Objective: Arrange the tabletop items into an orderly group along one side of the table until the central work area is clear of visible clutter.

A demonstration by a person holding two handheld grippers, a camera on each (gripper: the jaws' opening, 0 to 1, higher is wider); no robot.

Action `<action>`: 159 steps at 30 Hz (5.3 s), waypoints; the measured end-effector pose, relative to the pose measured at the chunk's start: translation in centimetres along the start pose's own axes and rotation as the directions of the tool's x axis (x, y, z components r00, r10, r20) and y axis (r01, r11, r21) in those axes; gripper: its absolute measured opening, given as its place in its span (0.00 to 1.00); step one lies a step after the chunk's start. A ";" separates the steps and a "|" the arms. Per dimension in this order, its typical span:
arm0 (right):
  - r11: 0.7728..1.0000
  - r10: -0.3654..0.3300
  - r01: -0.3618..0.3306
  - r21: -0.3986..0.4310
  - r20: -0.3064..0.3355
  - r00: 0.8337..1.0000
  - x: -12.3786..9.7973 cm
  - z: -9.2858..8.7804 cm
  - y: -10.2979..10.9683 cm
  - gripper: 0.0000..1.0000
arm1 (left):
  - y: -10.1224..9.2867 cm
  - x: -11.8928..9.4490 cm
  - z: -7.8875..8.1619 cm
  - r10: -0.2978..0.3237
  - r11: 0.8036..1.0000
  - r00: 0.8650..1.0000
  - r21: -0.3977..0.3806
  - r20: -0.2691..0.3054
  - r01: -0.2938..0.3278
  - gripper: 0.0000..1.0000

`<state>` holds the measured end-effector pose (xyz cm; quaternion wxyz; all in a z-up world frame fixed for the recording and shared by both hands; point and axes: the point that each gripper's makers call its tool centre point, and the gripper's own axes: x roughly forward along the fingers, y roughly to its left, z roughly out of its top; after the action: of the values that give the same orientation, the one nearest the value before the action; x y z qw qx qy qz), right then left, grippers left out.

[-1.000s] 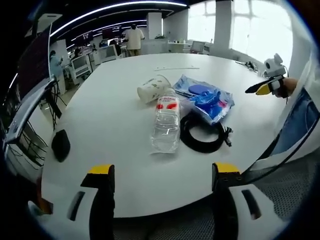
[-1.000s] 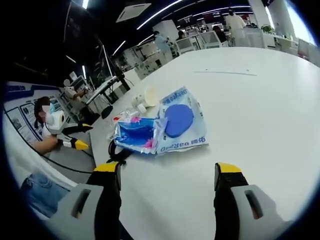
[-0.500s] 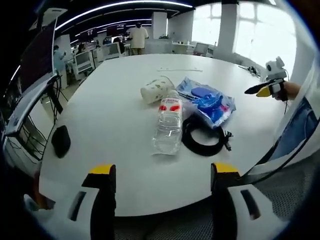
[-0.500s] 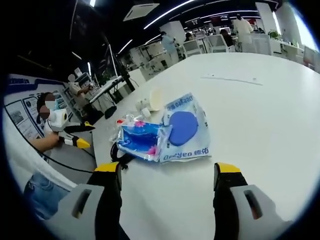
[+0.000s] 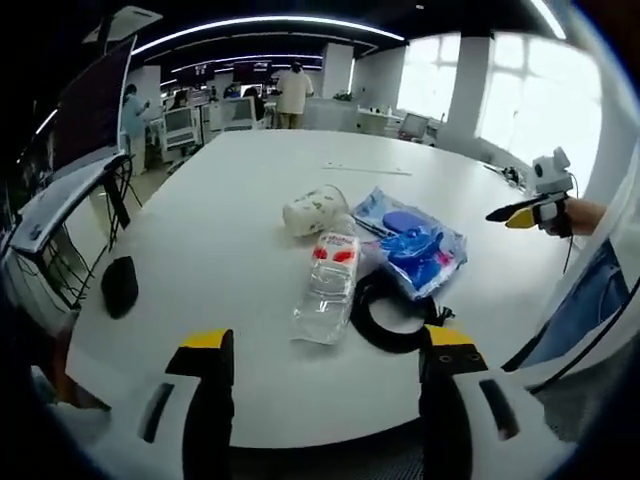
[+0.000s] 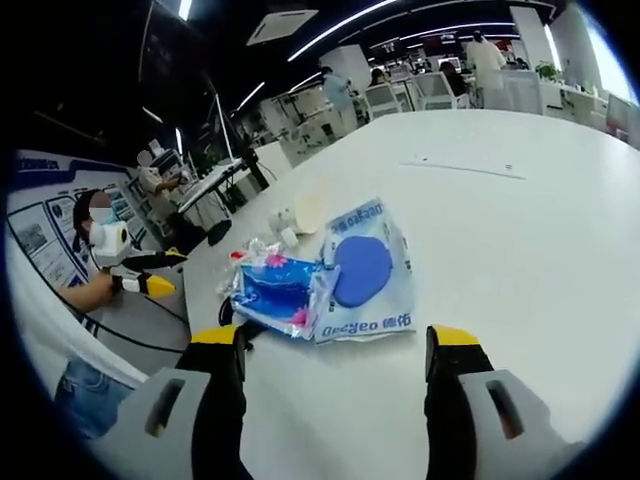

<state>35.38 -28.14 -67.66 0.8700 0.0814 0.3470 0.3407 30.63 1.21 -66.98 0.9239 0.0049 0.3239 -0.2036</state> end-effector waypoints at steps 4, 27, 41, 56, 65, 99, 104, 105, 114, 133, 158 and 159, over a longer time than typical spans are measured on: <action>1.000 0.003 -0.003 -0.001 0.010 1.000 0.3 0.7 0.1 0.72 | -0.8 0.6 1.0 -0.006 0.999 1.000 -0.033 0.017 0.007 0.73; 0.999 0.034 -0.033 -0.035 0.035 0.999 3.0 4.9 0.3 0.66 | -5.8 7.1 2.6 -0.068 0.991 0.998 -0.114 0.006 0.068 0.58; 0.994 0.058 -0.064 -0.092 -0.071 0.996 7.3 1.0 2.2 0.54 | -6.5 9.7 0.4 -0.040 0.988 0.997 -0.154 -0.060 0.030 0.49; 0.994 0.060 -0.071 -0.085 -0.127 0.990 8.9 -2.0 1.9 0.29 | -7.0 10.9 0.0 -0.032 0.982 0.997 -0.190 -0.071 0.018 0.36; 0.990 0.101 -0.114 -0.085 -0.140 0.985 9.6 -2.5 2.3 0.08 | -7.2 11.0 -0.2 -0.027 0.981 0.996 -0.194 -0.080 0.011 0.28; 0.996 -0.065 0.065 0.059 0.001 0.998 3.2 0.3 -5.0 0.00 | -14.2 16.1 5.7 -0.193 0.981 0.975 -0.045 -0.107 0.189 0.11; 0.991 -0.120 0.118 0.064 0.019 0.993 1.8 0.4 -7.0 0.00 | -16.2 17.6 6.5 -0.230 0.973 0.965 -0.012 -0.124 0.230 0.11; 0.990 -0.127 0.125 0.066 0.021 0.992 1.6 0.4 -7.3 0.00 | -16.6 17.8 6.6 -0.236 0.971 0.963 -0.003 -0.130 0.237 0.11; 0.970 -0.202 0.192 0.146 0.059 0.978 -1.2 0.3 -10.8 0.00 | -20.4 19.7 7.6 -0.303 0.944 0.937 0.077 -0.174 0.320 0.11; 0.920 -0.325 0.296 0.256 0.081 0.942 -5.0 -0.1 -16.4 0.00 | -25.9 23.6 9.2 -0.402 0.897 0.889 0.102 -0.219 0.431 0.10; 0.866 -0.442 0.420 0.270 0.024 0.897 -3.8 -1.0 -22.0 0.00 | -27.2 29.1 9.0 -0.403 0.893 0.867 0.079 -0.293 0.442 0.10; 0.863 -0.444 0.422 0.278 0.020 0.896 -3.7 -1.2 -22.2 0.00 | -27.1 29.2 8.8 -0.403 0.894 0.866 0.075 -0.297 0.442 0.10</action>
<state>44.56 -47.35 -74.90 0.9190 0.1316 0.3623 0.0830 46.28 -35.78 -74.23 0.8002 0.0269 0.4265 -0.4208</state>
